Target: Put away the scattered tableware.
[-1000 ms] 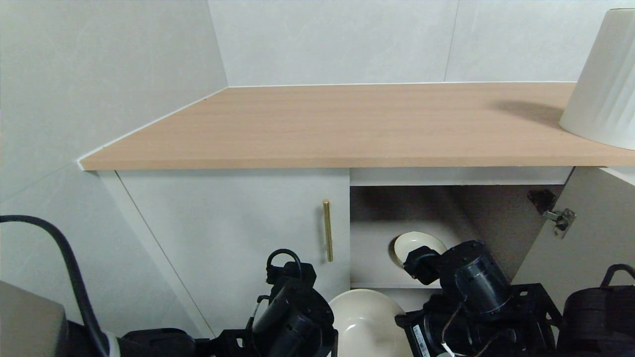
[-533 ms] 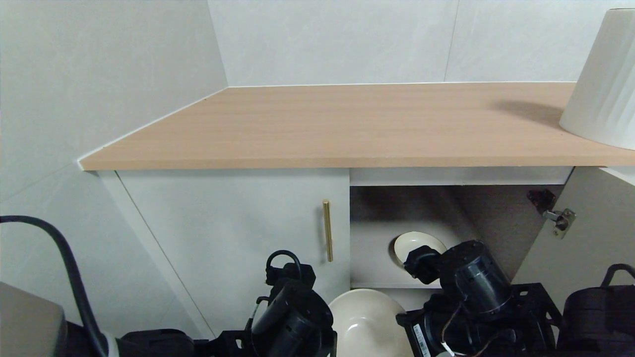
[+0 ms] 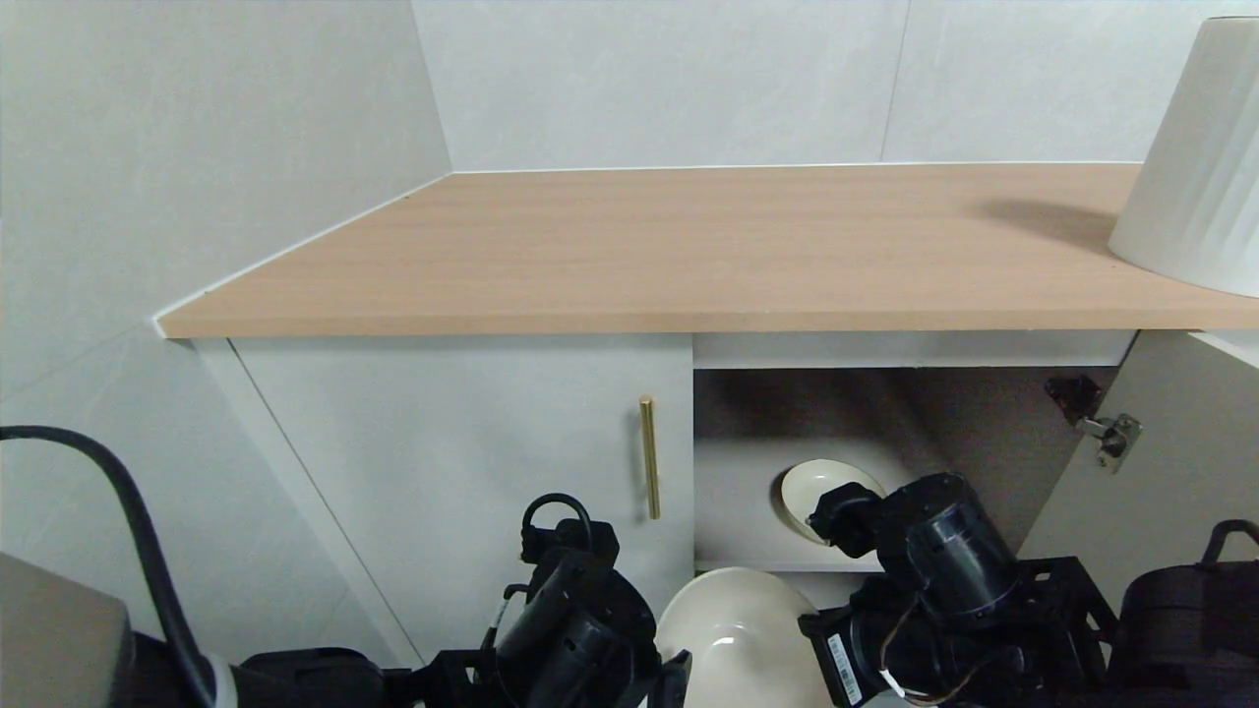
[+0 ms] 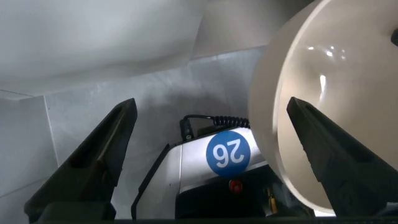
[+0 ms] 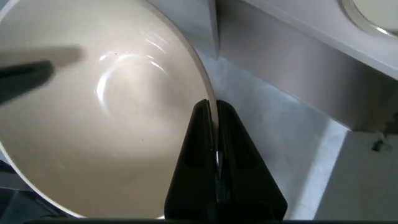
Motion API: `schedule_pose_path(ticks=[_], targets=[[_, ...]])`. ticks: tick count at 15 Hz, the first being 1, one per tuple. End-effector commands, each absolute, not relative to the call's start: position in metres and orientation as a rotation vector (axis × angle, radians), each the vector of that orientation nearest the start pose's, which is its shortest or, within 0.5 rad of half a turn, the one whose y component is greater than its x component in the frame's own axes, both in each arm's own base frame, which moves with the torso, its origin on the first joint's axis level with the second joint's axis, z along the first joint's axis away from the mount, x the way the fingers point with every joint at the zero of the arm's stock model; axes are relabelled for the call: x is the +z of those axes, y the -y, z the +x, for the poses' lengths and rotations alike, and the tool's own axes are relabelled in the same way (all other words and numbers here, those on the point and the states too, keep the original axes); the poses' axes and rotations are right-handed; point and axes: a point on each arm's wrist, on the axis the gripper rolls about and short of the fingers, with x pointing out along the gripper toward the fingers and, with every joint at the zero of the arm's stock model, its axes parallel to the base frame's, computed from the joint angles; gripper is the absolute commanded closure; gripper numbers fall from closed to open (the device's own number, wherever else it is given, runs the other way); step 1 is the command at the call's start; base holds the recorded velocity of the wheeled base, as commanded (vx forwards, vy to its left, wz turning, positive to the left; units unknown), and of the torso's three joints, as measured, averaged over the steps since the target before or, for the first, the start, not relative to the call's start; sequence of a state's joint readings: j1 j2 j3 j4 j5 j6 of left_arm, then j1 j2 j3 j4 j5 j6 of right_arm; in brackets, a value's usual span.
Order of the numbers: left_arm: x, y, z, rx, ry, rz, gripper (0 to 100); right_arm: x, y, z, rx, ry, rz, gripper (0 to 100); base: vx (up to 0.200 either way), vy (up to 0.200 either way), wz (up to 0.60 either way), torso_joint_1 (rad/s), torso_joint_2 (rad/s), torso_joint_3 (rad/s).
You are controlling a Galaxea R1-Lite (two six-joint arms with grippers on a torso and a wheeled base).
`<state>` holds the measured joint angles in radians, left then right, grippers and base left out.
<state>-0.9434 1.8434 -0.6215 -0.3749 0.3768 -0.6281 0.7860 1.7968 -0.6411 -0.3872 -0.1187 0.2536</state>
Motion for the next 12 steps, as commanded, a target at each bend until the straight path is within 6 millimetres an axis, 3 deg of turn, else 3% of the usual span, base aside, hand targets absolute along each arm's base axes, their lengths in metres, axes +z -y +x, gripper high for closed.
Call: schedule_pose_path(ticks=[1, 5, 9, 12], targets=[[0.075, 0.22, 0.17, -0.295, -0.797, -0.065, 0, 0.09, -0.194, 0.202, 0.515, -0.787, -0.117, 100, 0.0, 0.0, 0.0, 0.0, 0.0, 0.0], [0.075, 0.22, 0.17, -0.293, -0.797, -0.064, 0, 0.094, -0.178, 0.221, 0.348, -0.911, -0.166, 100, 0.0, 0.0, 0.0, 0.0, 0.0, 0.0], [0.077, 0.22, 0.17, -0.296, -0.792, -0.069, 0, 0.095, -0.172, 0.247, 0.223, -0.921, -0.036, 100, 0.0, 0.0, 0.0, 0.0, 0.0, 0.0], [0.08, 0.219, 0.169, -0.297, -0.784, -0.074, 0, 0.091, -0.168, 0.264, 0.09, -0.93, 0.179, 100, 0.0, 0.0, 0.0, 0.0, 0.0, 0.0]])
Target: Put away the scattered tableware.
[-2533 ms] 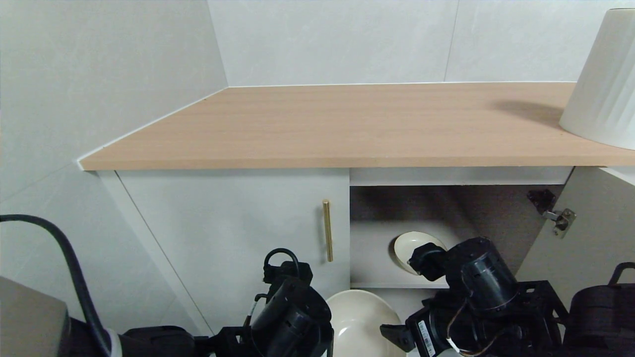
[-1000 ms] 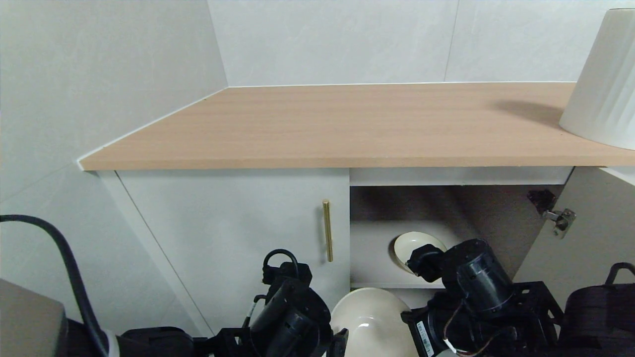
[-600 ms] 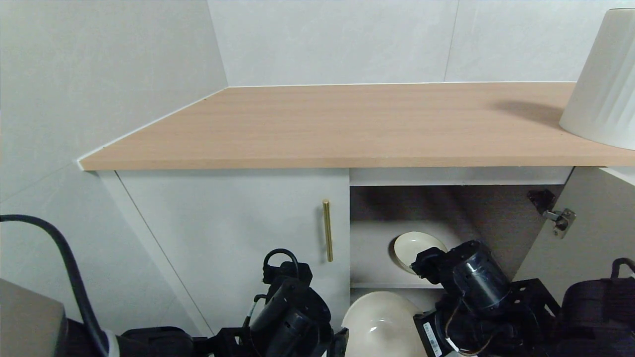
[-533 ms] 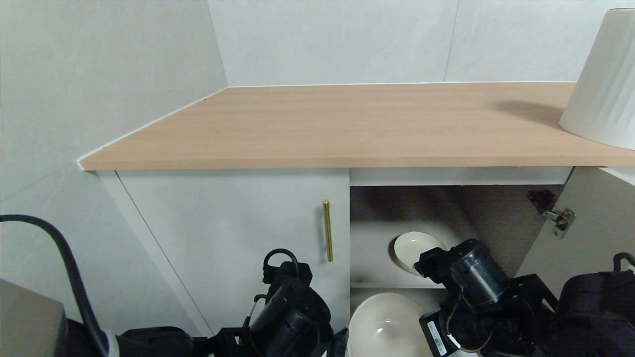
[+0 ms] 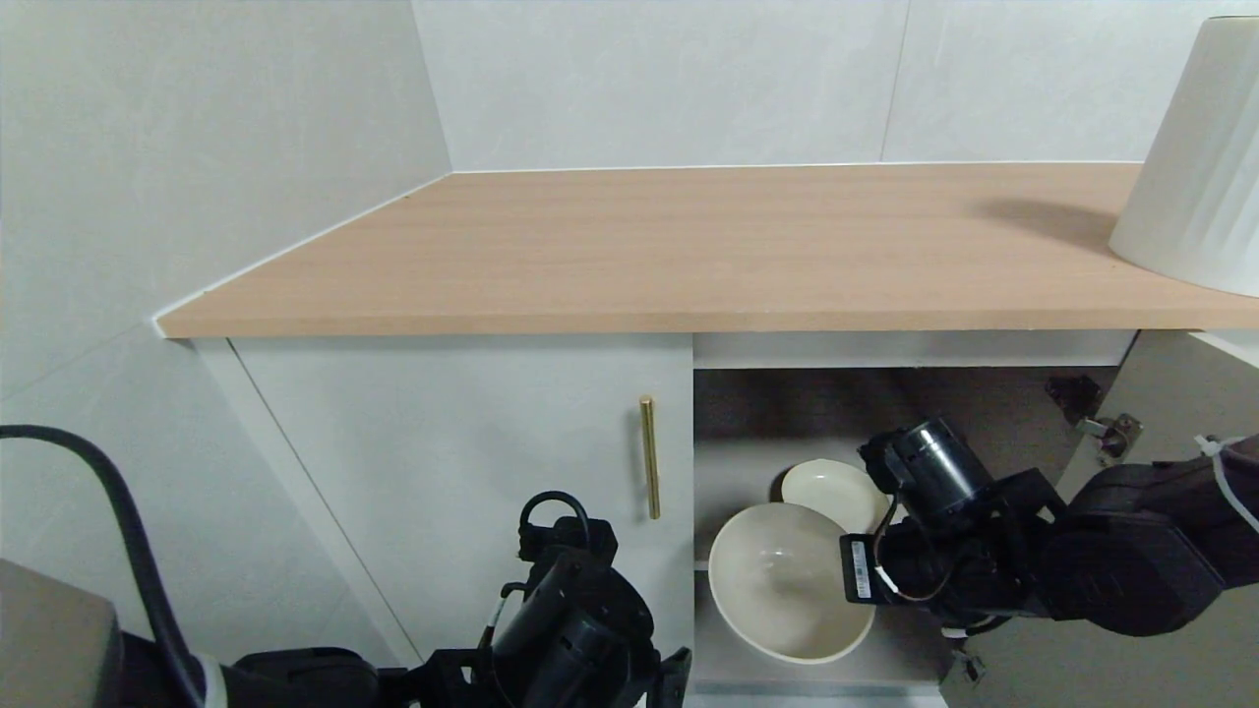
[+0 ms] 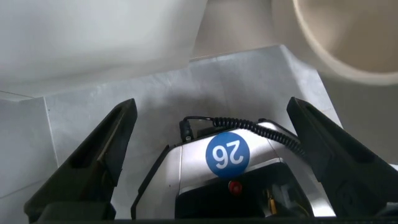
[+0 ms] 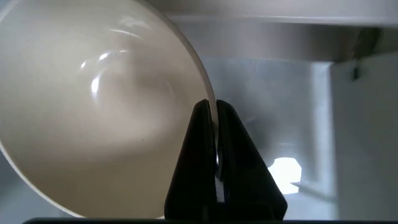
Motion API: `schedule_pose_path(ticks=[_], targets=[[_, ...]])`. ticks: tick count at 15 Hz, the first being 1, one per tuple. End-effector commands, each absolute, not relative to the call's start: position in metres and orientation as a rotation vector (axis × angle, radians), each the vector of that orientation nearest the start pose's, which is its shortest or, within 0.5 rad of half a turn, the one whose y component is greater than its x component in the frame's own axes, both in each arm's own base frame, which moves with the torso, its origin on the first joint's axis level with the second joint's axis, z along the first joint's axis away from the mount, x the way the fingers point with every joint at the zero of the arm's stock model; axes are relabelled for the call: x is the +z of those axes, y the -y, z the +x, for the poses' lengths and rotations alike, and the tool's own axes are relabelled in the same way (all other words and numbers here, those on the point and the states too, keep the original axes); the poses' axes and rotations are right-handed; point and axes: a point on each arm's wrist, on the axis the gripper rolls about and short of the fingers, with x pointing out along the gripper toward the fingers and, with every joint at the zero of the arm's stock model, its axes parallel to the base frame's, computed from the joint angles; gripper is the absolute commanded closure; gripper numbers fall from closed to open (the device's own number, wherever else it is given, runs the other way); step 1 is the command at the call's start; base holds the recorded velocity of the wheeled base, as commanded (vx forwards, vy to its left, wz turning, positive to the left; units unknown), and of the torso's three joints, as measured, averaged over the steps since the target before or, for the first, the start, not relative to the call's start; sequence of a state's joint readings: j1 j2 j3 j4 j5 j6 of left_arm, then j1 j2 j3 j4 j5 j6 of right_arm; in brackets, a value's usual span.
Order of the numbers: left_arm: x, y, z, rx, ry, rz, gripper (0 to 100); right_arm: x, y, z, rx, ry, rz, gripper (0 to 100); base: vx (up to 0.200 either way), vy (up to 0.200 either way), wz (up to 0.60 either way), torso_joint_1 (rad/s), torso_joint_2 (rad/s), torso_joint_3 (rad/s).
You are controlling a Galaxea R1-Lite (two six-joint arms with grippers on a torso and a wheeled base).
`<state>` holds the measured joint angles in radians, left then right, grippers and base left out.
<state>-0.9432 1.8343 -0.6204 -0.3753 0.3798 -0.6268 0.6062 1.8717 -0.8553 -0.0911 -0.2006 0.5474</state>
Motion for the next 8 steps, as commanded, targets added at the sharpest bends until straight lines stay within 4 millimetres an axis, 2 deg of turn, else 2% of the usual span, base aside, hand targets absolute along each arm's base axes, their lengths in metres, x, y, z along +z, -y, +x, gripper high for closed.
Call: schedule_pose_path(ticks=[1, 5, 8], targets=[[0.082, 0.219, 0.169, -0.298, -0.781, -0.077, 0, 0.093, -0.164, 0.268, 0.072, -0.914, 0.208, 100, 0.0, 0.0, 0.0, 0.0, 0.0, 0.0], [0.088, 0.216, 0.167, -0.308, -0.766, -0.08, 0, 0.094, -0.153, 0.286, -0.034, -0.838, 0.316, 100, 0.0, 0.0, 0.0, 0.0, 0.0, 0.0], [0.088, 0.216, 0.167, -0.308, -0.766, -0.08, 0, 0.083, -0.146, 0.306, -0.116, -0.823, 0.37, 100, 0.0, 0.0, 0.0, 0.0, 0.0, 0.0]])
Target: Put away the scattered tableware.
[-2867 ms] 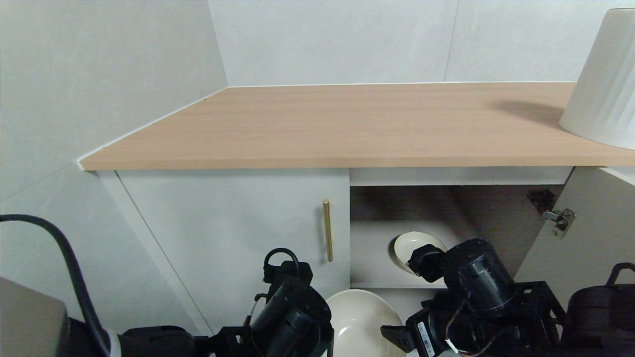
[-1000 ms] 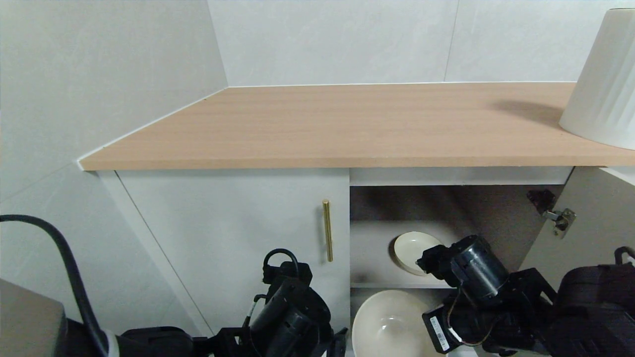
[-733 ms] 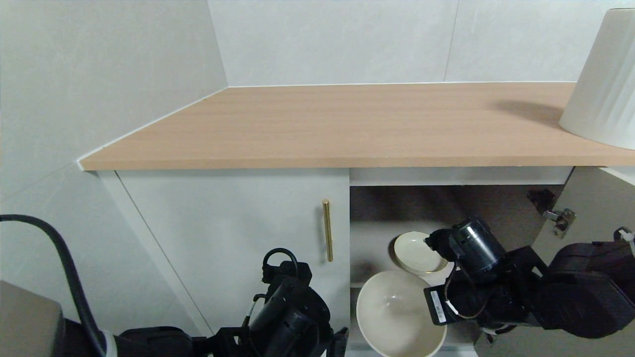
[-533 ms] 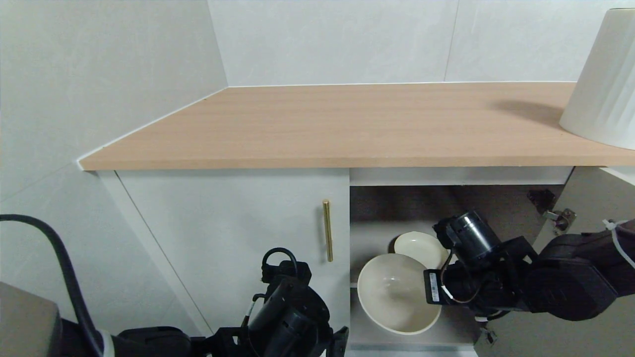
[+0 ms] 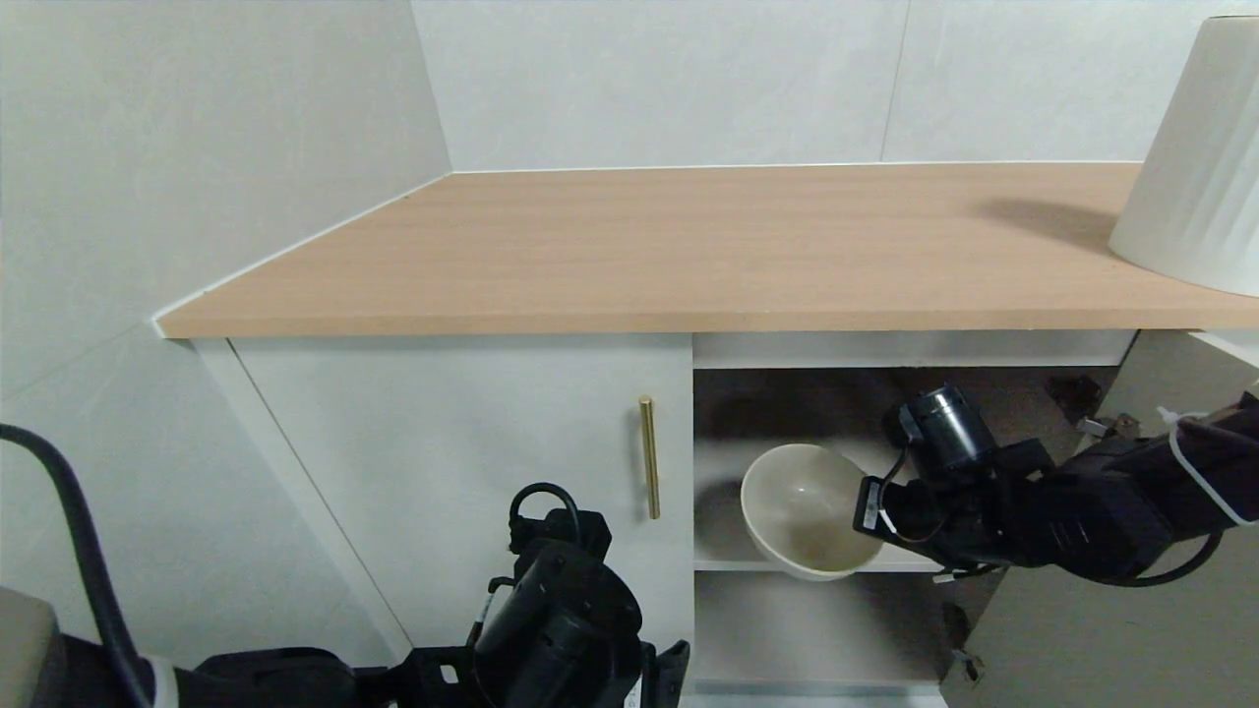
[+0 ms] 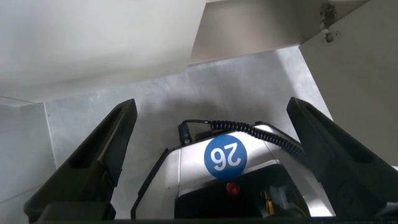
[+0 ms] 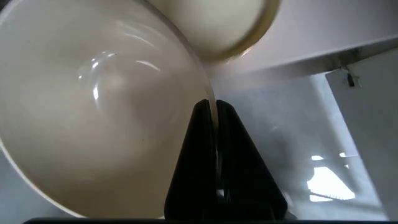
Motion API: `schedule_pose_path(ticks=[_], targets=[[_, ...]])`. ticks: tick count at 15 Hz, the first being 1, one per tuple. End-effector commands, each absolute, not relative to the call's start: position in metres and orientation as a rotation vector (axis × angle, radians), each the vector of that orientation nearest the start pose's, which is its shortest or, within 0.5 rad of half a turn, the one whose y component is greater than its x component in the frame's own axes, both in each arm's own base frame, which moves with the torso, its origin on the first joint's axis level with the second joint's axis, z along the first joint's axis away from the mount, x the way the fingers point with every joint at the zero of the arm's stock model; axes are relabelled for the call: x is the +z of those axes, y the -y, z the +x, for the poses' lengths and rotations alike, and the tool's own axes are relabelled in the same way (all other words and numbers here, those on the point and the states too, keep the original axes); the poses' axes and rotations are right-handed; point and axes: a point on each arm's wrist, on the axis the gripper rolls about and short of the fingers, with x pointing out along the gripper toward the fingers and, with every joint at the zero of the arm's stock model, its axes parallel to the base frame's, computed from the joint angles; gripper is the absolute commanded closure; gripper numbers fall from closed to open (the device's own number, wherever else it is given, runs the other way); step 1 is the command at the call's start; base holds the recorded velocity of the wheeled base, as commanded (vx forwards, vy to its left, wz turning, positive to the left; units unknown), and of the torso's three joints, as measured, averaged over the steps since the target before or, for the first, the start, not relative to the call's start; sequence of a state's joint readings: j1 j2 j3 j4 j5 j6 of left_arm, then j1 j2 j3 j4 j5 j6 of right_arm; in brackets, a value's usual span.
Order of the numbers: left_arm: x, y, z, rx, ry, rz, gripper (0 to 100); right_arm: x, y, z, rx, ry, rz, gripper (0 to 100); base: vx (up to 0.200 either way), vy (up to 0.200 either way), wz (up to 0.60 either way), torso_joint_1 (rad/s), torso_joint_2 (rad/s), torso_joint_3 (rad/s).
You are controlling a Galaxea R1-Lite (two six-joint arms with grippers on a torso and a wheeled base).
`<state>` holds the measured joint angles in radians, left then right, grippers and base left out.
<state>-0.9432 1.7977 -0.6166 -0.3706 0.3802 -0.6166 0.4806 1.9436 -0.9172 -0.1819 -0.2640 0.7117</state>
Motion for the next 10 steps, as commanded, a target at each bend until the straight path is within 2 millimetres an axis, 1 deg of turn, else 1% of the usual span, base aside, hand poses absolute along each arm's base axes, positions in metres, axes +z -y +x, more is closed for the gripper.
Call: schedule_pose_path(ticks=[1, 6, 8, 10], targets=[[0.088, 0.216, 0.167, -0.308, -0.766, -0.08, 0, 0.08, -0.146, 0.311, -0.141, -0.819, 0.387, 100, 0.0, 0.0, 0.0, 0.0, 0.0, 0.0], [0.085, 0.216, 0.167, -0.305, -0.772, -0.074, 0, 0.075, -0.138, 0.336, -0.245, -0.758, 0.47, 100, 0.0, 0.0, 0.0, 0.0, 0.0, 0.0], [0.085, 0.216, 0.168, -0.302, -0.773, -0.073, 0, 0.065, -0.135, 0.345, -0.274, -0.762, 0.467, 100, 0.0, 0.0, 0.0, 0.0, 0.0, 0.0], [0.085, 0.216, 0.168, -0.302, -0.773, -0.073, 0, 0.055, -0.13, 0.357, -0.349, -0.733, 0.451, 100, 0.0, 0.0, 0.0, 0.0, 0.0, 0.0]])
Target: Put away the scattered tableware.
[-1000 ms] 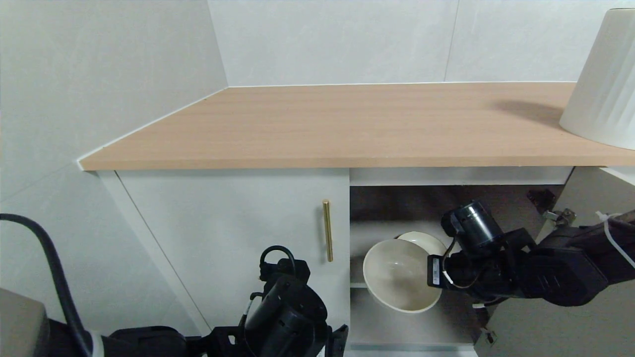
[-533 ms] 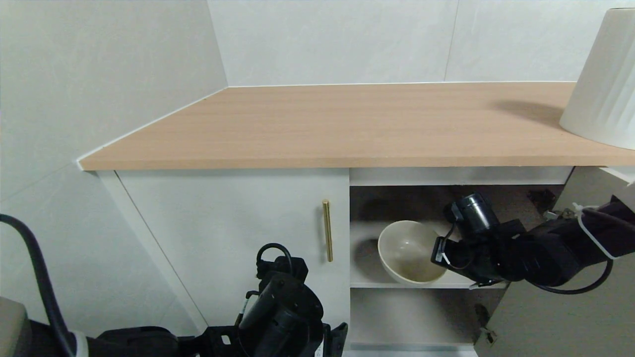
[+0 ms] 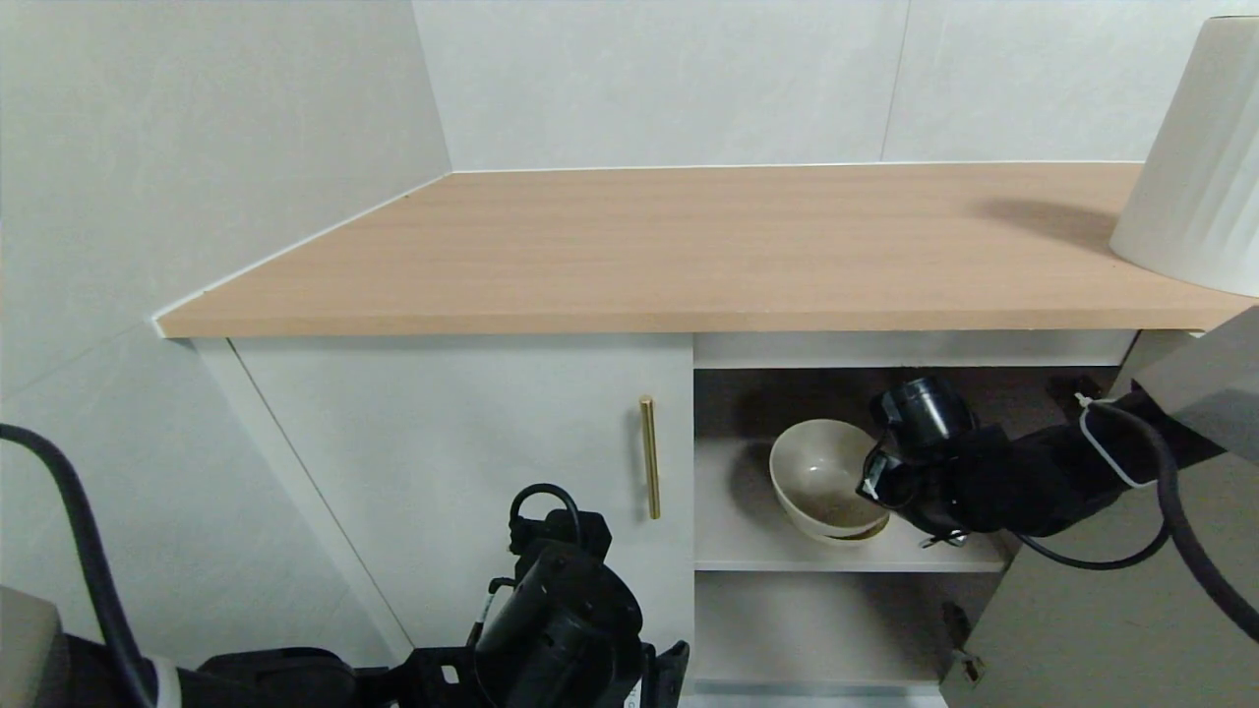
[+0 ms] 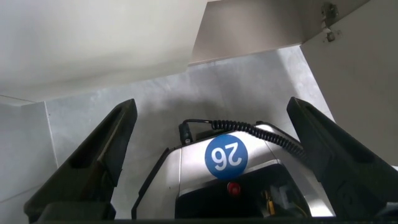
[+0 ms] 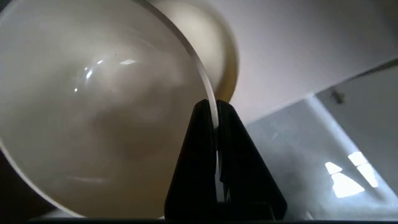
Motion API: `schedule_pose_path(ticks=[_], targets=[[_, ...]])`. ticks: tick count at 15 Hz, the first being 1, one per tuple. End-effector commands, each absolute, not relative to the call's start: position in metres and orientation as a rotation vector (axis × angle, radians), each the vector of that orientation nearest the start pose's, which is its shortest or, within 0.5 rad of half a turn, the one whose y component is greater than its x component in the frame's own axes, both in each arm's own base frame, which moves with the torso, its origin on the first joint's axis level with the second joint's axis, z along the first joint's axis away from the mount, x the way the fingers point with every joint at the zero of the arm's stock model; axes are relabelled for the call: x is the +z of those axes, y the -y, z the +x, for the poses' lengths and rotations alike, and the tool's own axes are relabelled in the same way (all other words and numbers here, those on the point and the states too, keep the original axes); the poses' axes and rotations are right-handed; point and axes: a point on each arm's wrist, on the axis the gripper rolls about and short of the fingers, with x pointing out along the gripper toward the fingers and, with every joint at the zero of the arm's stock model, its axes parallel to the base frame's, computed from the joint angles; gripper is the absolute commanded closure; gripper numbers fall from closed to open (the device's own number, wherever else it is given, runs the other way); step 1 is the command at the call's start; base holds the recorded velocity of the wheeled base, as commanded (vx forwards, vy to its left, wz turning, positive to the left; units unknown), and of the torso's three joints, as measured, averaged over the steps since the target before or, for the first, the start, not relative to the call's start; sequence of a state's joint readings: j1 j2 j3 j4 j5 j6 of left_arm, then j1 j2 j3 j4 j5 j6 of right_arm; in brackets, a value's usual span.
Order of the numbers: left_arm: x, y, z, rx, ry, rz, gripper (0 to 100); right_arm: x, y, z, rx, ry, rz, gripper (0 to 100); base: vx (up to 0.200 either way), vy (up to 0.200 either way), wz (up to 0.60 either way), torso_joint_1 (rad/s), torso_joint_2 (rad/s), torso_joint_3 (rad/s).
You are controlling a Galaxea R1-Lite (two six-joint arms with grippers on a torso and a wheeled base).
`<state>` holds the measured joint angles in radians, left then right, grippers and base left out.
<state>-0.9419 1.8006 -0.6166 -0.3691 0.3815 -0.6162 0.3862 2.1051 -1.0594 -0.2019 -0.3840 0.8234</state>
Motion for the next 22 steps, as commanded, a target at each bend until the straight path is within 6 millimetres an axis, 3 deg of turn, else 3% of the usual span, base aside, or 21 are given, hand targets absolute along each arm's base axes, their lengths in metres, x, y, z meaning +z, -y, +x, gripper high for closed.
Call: schedule_pose_path(ticks=[1, 7, 16, 17, 22], targets=[[0.085, 0.216, 0.168, -0.302, -0.774, -0.072, 0, 0.051, -0.129, 0.36, -0.362, -0.734, 0.45, 100, 0.0, 0.0, 0.0, 0.0, 0.0, 0.0], [0.085, 0.216, 0.168, -0.302, -0.774, -0.072, 0, 0.038, -0.126, 0.374, -0.389, -0.729, 0.474, 100, 0.0, 0.0, 0.0, 0.0, 0.0, 0.0], [0.084, 0.216, 0.168, -0.3, -0.775, -0.071, 0, 0.038, -0.126, 0.377, -0.396, -0.722, 0.488, 100, 0.0, 0.0, 0.0, 0.0, 0.0, 0.0], [0.084, 0.216, 0.168, -0.3, -0.775, -0.071, 0, 0.038, -0.127, 0.377, -0.393, -0.725, 0.486, 0, 0.0, 0.0, 0.0, 0.0, 0.0, 0.0], [0.085, 0.216, 0.168, -0.301, -0.772, -0.073, 0, 0.038, -0.127, 0.375, -0.389, -0.731, 0.488, 0, 0.0, 0.0, 0.0, 0.0, 0.0, 0.0]])
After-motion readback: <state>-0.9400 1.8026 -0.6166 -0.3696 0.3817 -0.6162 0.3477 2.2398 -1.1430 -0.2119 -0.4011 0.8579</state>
